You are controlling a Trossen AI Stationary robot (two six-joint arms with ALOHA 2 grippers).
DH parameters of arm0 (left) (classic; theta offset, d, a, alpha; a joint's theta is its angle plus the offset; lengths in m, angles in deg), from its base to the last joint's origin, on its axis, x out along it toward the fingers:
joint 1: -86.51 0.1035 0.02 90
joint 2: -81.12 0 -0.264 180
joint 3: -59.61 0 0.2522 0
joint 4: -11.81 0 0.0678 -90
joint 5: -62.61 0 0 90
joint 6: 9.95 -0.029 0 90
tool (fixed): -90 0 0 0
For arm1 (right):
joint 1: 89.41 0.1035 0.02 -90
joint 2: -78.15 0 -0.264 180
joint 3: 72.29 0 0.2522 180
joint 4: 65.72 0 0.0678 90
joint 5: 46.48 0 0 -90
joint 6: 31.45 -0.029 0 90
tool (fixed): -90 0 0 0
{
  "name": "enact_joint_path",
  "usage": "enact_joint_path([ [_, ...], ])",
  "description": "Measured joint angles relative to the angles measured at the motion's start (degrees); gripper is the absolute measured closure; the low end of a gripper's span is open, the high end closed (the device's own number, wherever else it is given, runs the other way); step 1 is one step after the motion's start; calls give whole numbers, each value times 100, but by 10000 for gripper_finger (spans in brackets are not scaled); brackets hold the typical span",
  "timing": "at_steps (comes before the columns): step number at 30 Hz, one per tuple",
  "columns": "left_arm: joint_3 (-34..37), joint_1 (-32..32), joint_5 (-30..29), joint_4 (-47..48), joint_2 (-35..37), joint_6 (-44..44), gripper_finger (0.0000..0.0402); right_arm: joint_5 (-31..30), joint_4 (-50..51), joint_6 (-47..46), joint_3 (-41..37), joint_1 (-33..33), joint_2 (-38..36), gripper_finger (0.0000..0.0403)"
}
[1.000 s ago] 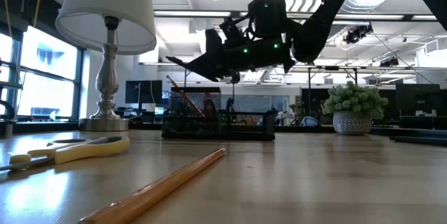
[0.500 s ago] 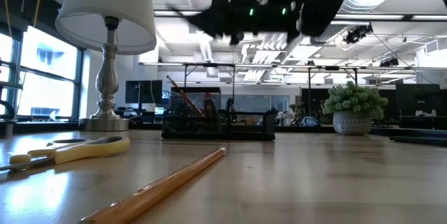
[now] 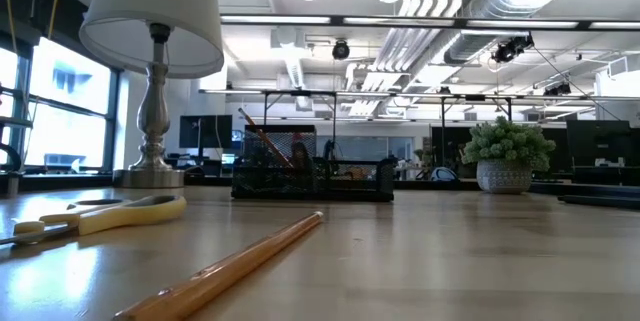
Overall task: Pick and place office supplies into organizer
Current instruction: Put the left black pen into the desk organizer
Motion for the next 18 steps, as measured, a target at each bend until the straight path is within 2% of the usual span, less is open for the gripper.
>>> enact_joint_path([
  [4,209,-4,-54,-698,-312,158,218,4,-97,23,0,127,-2,370],
  [12,212,-1,-153,-2130,-1460,533,218,0,-42,18,0,141,0,375],
  [18,212,-2,-140,-2959,-2002,837,218,-3,268,-22,0,141,0,368],
])
